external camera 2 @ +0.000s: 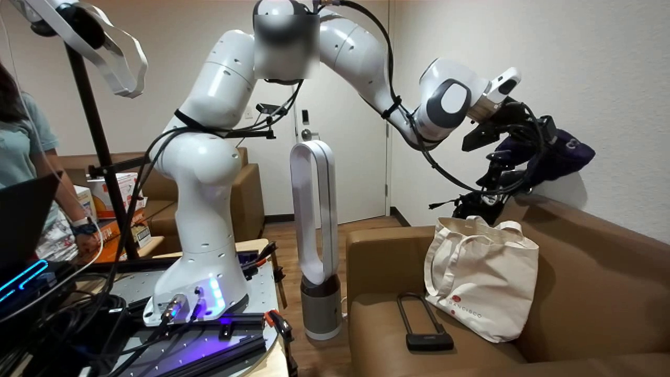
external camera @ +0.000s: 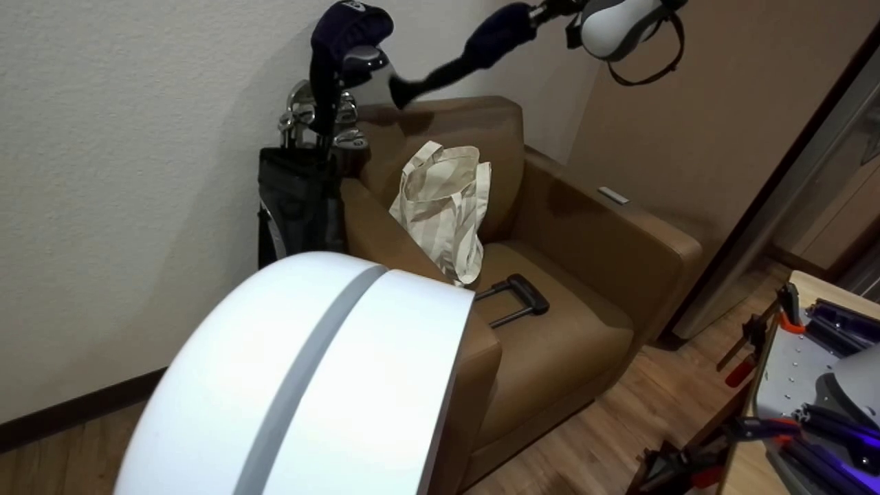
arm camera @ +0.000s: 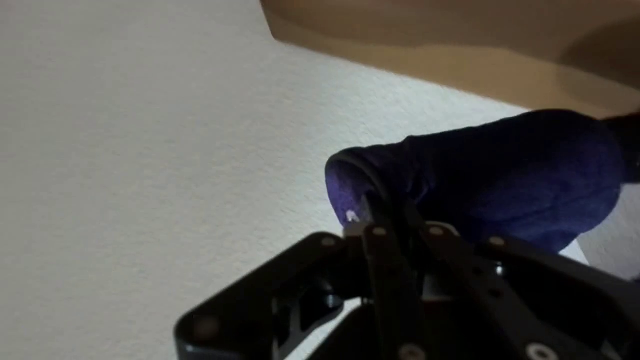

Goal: Pick up the golf glove and put it on the couch

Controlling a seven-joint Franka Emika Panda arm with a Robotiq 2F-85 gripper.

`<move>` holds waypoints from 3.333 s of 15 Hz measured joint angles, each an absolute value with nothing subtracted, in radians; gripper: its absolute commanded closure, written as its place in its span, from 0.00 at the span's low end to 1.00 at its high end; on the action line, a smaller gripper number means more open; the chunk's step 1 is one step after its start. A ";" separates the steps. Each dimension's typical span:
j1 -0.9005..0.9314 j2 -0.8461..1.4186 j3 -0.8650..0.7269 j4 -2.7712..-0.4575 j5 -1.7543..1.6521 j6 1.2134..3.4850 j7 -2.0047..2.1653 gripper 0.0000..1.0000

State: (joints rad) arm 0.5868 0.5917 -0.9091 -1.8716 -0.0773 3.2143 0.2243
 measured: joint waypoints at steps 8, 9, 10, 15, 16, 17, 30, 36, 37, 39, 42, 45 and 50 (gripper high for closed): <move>0.725 0.560 -0.911 -2.032 -0.124 2.830 0.226 0.93; 0.711 0.554 -0.881 -2.032 -0.145 2.782 0.226 0.93; 0.688 0.543 -0.845 -2.033 -0.169 2.733 0.224 0.93; 0.486 0.487 -0.663 -2.023 -0.286 2.448 0.212 0.92; 0.430 0.480 -0.622 -2.016 -0.302 2.384 0.207 0.92; 0.373 0.476 -0.579 -2.006 -0.310 2.323 0.196 0.92; -0.020 0.792 -0.123 -1.644 -0.306 1.952 -0.114 0.93; -0.026 0.961 -0.099 -1.454 -0.294 1.976 -0.116 0.92; -0.033 0.974 -0.090 -1.433 -0.268 1.994 -0.116 0.92; -0.035 0.980 -0.087 -1.425 -0.265 1.997 -0.116 0.92; -0.034 0.981 -0.088 -1.426 -0.265 1.997 -0.116 0.92; -0.030 0.990 -0.108 -1.425 -0.265 2.014 -0.058 0.92; -0.043 1.079 -0.189 -1.423 -0.257 2.040 0.128 0.92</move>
State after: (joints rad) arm -0.0426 1.0790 -0.1894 -1.4231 -0.2571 2.0397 0.1276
